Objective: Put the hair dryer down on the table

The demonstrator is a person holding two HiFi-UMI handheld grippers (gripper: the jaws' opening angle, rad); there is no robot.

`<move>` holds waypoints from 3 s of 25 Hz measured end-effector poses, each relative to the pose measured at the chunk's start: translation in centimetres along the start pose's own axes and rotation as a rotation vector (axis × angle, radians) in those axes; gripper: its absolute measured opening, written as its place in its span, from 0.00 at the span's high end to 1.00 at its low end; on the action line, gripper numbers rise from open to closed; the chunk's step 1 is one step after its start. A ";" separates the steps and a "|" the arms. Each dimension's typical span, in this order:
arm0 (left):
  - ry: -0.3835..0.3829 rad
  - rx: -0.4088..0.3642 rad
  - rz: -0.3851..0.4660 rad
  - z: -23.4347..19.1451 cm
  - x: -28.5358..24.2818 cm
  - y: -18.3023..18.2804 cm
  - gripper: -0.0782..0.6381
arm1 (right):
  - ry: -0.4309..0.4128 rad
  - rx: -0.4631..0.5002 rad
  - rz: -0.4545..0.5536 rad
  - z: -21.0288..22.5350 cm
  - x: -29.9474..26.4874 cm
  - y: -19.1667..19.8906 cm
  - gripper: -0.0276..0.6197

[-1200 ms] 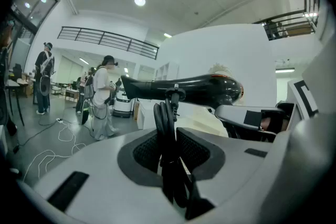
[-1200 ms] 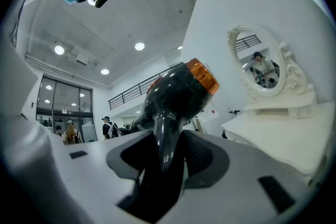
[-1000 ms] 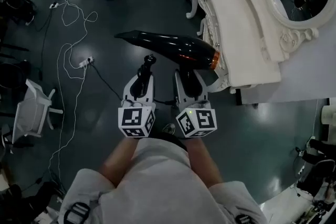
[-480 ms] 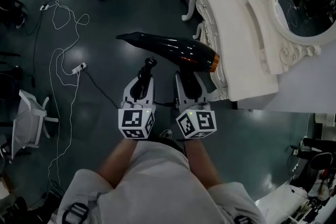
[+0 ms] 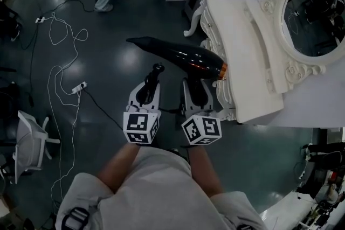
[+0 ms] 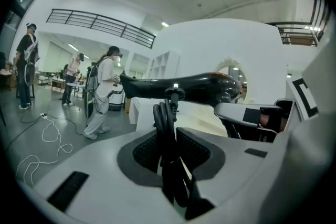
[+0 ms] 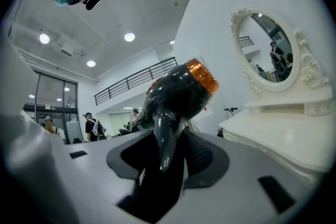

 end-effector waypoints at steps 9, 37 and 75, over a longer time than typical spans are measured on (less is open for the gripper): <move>0.064 -0.007 -0.006 -4.4 -3.6 -1.4 0.78 | 0.057 -0.018 0.021 -0.9 -5.2 0.6 0.67; 0.292 -0.091 -0.136 6.5 -33.3 -4.2 0.78 | 0.330 -0.160 0.126 25.4 -17.0 -8.4 0.67; 0.776 -0.218 -0.497 22.6 -64.3 1.2 0.78 | 1.011 -0.518 0.173 53.0 -22.0 -8.8 0.67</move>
Point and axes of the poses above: the fingertips, and each gripper's own axes: x backward along the fingers, z to its right, y out of its underside, the point moved 2 cm from there along x, backward along the fingers, and after that the axes turned 4 degrees about -x, right-handed, at the moved point
